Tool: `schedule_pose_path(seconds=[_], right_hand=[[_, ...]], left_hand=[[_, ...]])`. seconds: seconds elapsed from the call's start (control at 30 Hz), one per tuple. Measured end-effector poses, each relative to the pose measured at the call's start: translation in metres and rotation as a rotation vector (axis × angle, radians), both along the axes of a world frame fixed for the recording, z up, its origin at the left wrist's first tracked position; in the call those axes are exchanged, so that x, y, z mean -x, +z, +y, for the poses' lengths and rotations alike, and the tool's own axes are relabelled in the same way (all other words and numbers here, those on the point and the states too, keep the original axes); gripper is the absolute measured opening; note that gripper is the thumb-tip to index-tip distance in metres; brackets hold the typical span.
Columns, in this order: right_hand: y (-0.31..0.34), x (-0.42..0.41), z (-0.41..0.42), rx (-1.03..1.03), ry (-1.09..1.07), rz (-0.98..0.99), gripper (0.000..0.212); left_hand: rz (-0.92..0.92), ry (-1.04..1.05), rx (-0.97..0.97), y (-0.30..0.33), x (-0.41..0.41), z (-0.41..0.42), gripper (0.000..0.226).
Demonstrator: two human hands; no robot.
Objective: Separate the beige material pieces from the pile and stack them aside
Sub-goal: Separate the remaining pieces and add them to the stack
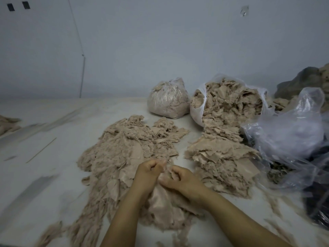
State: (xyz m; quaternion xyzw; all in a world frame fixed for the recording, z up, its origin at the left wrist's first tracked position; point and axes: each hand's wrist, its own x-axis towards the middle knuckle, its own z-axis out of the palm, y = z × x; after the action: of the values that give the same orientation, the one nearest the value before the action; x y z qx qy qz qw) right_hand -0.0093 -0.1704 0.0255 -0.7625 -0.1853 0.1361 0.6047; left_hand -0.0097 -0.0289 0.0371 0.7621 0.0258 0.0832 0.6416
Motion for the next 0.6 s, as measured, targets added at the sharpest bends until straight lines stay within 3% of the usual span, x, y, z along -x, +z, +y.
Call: schedule_pose_path(seconds=[0.1, 0.2, 0.27, 0.4, 0.5, 0.6], right_hand=[[0.0, -0.005, 0.004, -0.104, -0.076, 0.064, 0.038], [-0.001, -0.009, -0.001, -0.36, -0.163, 0.251, 0.032], [-0.002, -0.013, -0.003, -0.499, -0.181, 0.345, 0.025], [-0.005, -0.015, 0.005, -0.56, -0.169, 0.356, 0.023], [-0.001, -0.015, -0.004, -0.434, -0.167, 0.321, 0.014], [0.005, -0.017, -0.012, -0.344, -0.097, 0.322, 0.02]], left_hand=[[0.038, 0.141, 0.085, -0.001, -0.004, 0.003, 0.027], [0.065, 0.366, 0.209, -0.005, -0.007, 0.022, 0.032], [0.115, 0.291, 0.319, -0.005, -0.005, 0.023, 0.038], [0.361, -0.066, 0.414, -0.009, 0.001, 0.001, 0.052], [0.259, -0.01, 0.608, -0.012, -0.004, -0.001, 0.029], [0.168, -0.052, 0.465, -0.008, -0.008, -0.001, 0.014]])
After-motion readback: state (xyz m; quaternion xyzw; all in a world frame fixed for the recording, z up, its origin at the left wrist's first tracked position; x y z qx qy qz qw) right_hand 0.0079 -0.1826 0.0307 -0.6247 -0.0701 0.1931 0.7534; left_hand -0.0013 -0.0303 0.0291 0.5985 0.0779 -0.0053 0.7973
